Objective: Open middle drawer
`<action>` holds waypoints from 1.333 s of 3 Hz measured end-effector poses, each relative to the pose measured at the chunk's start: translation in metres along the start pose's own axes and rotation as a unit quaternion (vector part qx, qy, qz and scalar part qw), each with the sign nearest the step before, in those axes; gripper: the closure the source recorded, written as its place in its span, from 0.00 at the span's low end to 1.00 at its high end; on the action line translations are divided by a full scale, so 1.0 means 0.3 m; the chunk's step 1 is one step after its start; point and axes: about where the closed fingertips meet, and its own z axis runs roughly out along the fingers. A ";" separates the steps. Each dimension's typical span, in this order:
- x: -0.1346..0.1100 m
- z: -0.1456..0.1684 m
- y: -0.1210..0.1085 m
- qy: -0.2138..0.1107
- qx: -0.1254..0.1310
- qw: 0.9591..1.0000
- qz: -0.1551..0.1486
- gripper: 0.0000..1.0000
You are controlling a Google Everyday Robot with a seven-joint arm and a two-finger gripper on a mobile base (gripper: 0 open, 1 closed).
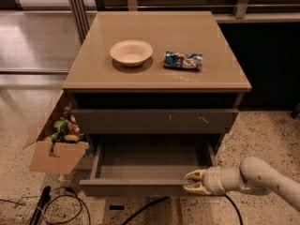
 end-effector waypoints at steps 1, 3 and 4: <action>0.000 0.000 0.000 0.000 0.000 1.000 0.000 0.12; 0.004 -0.015 0.058 -0.017 -0.014 1.000 -0.011 0.00; 0.073 -0.058 0.268 -0.042 -0.051 0.997 -0.036 0.02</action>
Offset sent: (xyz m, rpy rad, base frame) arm 0.0000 0.0000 0.0000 0.0000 0.0000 0.0001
